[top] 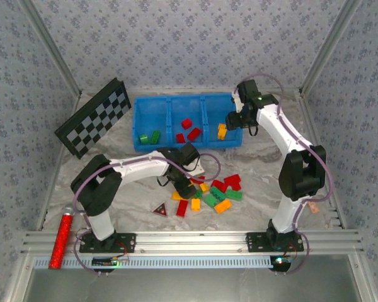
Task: Sort the legos into containers by color
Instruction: Pick up the lego from the middle-left of the table.
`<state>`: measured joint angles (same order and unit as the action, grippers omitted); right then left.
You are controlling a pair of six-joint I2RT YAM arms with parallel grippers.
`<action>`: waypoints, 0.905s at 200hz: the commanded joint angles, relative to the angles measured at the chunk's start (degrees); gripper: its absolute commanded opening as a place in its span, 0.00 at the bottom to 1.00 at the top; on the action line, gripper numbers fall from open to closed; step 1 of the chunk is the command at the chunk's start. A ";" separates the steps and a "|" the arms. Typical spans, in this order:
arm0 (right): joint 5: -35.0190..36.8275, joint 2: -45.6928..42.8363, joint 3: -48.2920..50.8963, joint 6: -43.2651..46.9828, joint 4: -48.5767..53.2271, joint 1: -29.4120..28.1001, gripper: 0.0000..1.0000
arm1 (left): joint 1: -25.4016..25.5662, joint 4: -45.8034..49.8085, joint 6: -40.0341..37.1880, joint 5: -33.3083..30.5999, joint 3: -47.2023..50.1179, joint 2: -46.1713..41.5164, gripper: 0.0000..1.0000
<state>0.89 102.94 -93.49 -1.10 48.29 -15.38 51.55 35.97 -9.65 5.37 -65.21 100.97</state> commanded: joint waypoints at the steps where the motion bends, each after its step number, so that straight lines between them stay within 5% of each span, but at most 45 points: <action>1: 0.27 -2.30 0.24 -0.97 0.33 0.41 0.64 | 0.23 0.86 -0.69 2.06 -1.29 1.16 0.83; 81: 0.74 -6.75 4.58 -4.34 2.94 1.41 0.65 | -1.40 0.21 2.00 2.81 2.05 2.39 0.63; 181: -5.01 -23.37 28.14 -17.68 4.53 0.30 0.65 | -3.54 4.68 3.59 3.50 -7.76 1.52 0.38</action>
<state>-1.10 83.59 -71.88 -12.36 51.03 -14.68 48.64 37.78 -6.37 8.16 -66.85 103.24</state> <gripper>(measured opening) 0.645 0.432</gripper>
